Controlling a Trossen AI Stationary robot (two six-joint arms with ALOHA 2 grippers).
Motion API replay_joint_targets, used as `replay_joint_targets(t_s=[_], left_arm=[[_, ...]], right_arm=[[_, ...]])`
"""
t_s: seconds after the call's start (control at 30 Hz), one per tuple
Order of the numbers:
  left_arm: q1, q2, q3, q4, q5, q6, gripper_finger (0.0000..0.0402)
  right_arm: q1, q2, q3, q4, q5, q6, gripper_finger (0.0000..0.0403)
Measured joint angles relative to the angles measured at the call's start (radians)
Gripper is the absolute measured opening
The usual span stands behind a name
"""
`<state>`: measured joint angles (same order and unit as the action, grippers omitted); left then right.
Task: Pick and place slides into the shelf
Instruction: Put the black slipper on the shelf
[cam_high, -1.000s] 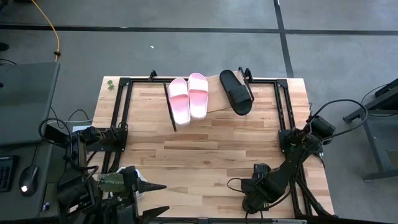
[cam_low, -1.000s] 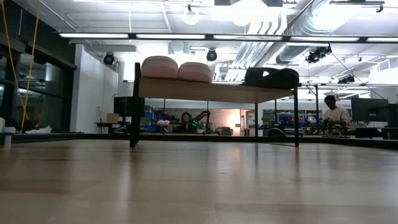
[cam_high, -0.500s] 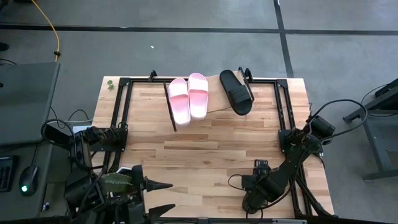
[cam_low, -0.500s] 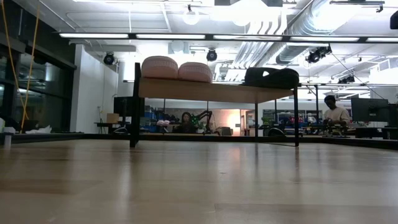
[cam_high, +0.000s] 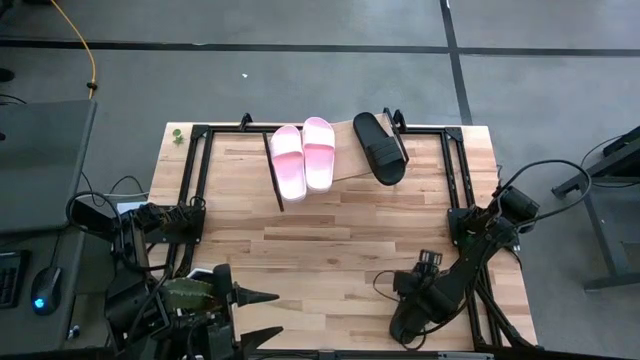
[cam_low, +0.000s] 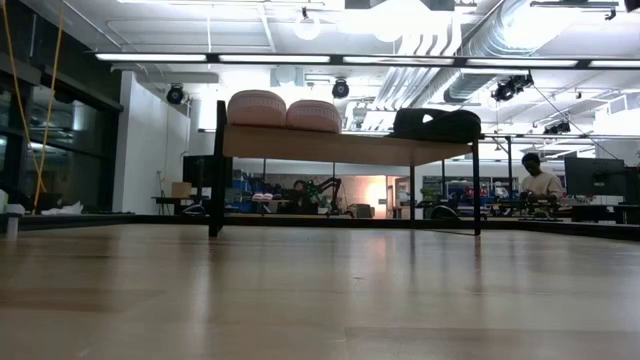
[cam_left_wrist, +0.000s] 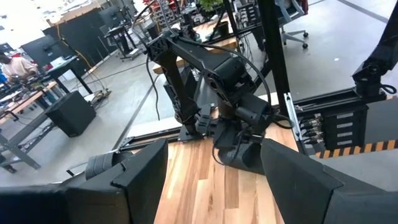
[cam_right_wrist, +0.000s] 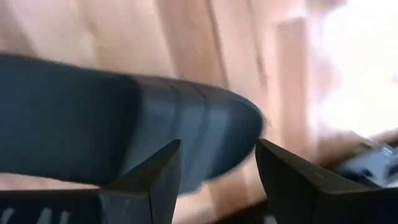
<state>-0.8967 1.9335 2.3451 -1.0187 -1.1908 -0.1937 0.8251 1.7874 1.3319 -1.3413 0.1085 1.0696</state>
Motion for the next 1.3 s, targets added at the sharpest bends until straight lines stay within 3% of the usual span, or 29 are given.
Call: replay_joint_targets(t_s=[0.27,0.47,0.7,0.93,1.1,1.3], left_arm=[[0.000,0.000,0.000,0.000,0.024,-0.021,0.0246],[0.000,0.000,0.000,0.000,0.024,-0.024,0.0246],[0.000,0.000,0.000,-0.001,0.036,-0.025,0.0246],[0.000,0.000,0.000,-0.002,0.039,-0.024,0.0246],[0.000,0.000,0.000,-0.002,0.039,-0.024,0.0246],[0.000,0.000,0.000,-0.002,0.039,-0.023,0.0246]], right_arm=[[0.007,-0.028,-0.001,-0.060,0.023,-0.021,0.0195],[0.006,-0.139,-0.005,-0.070,0.124,0.048,0.0195],[-0.008,-0.378,-0.150,0.035,0.117,0.065,0.0195],[-0.092,-0.673,-0.357,0.137,0.120,0.063,0.0195],[-0.172,-0.889,-0.530,0.335,0.048,0.003,0.0195],[-0.243,-1.061,-0.722,0.508,-0.157,0.025,0.0195]])
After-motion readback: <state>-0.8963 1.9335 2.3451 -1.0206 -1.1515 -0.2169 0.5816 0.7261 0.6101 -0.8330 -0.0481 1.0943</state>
